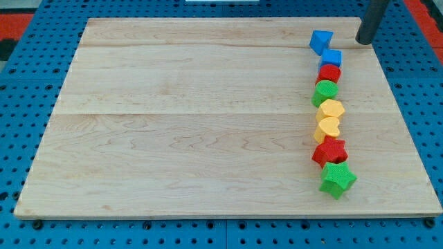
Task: Slide the cube to the bottom left of the triangle
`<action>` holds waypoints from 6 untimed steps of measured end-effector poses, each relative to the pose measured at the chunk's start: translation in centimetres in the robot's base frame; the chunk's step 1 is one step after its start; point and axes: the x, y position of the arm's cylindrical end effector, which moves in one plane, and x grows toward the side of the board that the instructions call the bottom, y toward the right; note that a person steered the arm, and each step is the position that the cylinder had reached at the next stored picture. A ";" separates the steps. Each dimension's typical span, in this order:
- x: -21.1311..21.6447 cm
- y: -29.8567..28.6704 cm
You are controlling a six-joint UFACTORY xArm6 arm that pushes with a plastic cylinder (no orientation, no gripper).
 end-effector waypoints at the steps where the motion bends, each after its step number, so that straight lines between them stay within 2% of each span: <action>1: 2.3 -2.0; 3: 8.3 0.4; 4: 7.7 -4.0; 5: 5.1 -7.5; 6: 3.7 -9.1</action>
